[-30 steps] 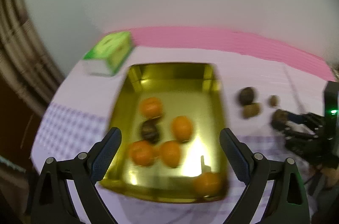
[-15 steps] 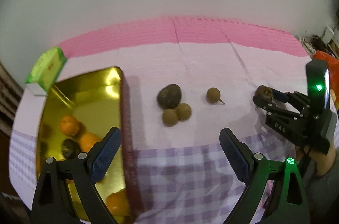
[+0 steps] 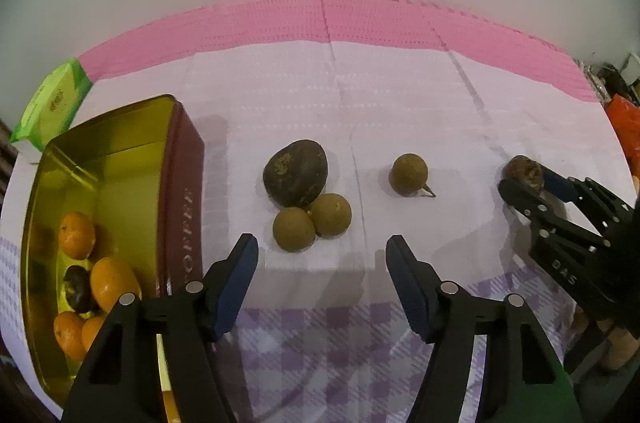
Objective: Organize fruits
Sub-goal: 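Grasp two small brown-green fruits with the left gripper while the right gripper holds the dark fruit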
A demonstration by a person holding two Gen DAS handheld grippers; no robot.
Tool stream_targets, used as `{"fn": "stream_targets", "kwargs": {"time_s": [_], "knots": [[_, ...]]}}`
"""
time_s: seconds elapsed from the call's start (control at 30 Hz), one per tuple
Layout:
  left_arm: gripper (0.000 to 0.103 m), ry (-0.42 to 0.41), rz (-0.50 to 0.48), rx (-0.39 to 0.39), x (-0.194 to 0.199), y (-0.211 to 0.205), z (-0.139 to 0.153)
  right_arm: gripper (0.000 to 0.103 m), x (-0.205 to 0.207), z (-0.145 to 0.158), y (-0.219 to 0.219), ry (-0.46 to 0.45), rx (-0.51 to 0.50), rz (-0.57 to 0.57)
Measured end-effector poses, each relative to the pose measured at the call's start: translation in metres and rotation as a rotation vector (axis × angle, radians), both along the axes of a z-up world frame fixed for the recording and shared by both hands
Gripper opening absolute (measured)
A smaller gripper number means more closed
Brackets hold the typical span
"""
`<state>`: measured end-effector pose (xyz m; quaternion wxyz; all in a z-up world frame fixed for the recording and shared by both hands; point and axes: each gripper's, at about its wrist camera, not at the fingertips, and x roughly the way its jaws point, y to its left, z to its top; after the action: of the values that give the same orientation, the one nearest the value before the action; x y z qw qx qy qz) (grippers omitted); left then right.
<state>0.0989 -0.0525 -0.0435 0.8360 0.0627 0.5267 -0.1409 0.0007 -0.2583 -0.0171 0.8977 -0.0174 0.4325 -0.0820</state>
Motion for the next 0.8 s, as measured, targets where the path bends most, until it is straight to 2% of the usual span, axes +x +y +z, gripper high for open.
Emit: {"fn": "stream_targets", "kwargs": {"time_s": [0.27, 0.4, 0.8], "knots": [[0.057, -0.006, -0.007, 0.032, 0.014, -0.008, -0.009, 0.043, -0.005, 0.004, -0.005, -0.005, 0.019, -0.001], [0.046, 0.013, -0.001, 0.030, 0.020, -0.005, -0.011, 0.043, -0.006, 0.004, -0.005, -0.005, 0.021, -0.002], [0.046, -0.020, -0.026, 0.018, -0.001, -0.003, 0.001, 0.043, -0.007, 0.004, -0.004, -0.004, 0.019, -0.004]]}}
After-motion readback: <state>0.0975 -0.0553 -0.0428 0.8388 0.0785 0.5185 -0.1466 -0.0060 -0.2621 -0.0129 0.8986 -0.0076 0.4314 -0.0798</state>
